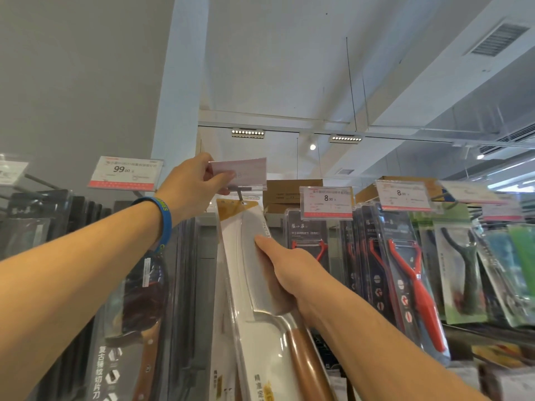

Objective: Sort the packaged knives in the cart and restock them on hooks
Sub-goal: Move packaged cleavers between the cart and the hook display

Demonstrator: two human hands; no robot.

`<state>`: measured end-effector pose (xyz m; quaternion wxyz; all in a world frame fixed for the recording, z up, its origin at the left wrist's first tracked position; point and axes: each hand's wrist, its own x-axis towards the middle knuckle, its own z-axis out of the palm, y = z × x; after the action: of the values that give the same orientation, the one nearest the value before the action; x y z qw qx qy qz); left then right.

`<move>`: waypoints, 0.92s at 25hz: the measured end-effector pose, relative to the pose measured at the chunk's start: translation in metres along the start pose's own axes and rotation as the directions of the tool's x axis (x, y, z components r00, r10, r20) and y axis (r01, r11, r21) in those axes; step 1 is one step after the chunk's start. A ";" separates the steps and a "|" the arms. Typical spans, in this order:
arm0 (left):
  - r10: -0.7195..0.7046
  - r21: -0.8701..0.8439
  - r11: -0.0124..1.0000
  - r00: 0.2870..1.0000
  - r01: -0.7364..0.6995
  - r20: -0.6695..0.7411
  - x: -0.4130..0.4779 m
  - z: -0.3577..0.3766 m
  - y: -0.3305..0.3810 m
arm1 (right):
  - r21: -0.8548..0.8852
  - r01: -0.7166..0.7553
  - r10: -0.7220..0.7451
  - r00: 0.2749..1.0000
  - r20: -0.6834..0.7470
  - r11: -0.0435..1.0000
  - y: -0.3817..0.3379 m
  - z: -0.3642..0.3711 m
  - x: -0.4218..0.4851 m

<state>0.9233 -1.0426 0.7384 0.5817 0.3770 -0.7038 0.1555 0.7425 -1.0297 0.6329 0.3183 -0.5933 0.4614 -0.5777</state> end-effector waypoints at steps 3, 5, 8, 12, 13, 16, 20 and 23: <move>-0.010 -0.032 0.999 1.000 0.010 0.013 -0.001 -0.003 0.001 | -0.050 0.036 -0.038 0.998 -0.043 0.998 -0.007 -0.011 0.002; -0.015 -0.030 0.999 1.000 0.016 0.026 0.000 -0.003 0.001 | -0.224 0.100 -0.125 0.987 -0.100 0.969 -0.003 -0.012 0.001; -0.030 -0.040 0.999 0.998 0.032 0.050 0.003 -0.003 -0.001 | -0.333 0.166 -0.208 0.973 -0.095 0.928 0.012 0.005 0.000; -0.023 -0.040 0.999 0.997 0.026 0.068 0.007 -0.006 -0.001 | -0.184 0.152 -0.168 0.983 -0.076 0.971 0.015 0.015 -0.001; -0.018 -0.032 0.999 0.998 0.020 0.065 0.006 -0.007 -0.002 | -0.142 0.125 -0.138 0.987 -0.084 0.982 0.014 0.013 -0.001; 0.001 -0.069 0.998 0.999 0.003 0.054 0.004 -0.006 -0.003 | 0.044 0.009 -0.006 0.998 -0.062 0.999 0.007 0.001 -0.004; 0.014 -0.073 0.997 0.998 -0.009 0.064 0.008 -0.004 -0.004 | -0.194 0.118 -0.145 0.981 -0.129 0.974 0.008 0.006 -0.006; -0.004 -0.077 0.997 0.996 0.011 0.089 0.010 -0.004 -0.005 | -0.225 0.202 -0.231 0.967 -0.108 0.953 0.019 0.032 -0.010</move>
<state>0.9291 -1.0468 0.7473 0.5646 0.3635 -0.7330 0.1090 0.7708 -1.0329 0.6075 0.1563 -0.6311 0.4727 -0.5949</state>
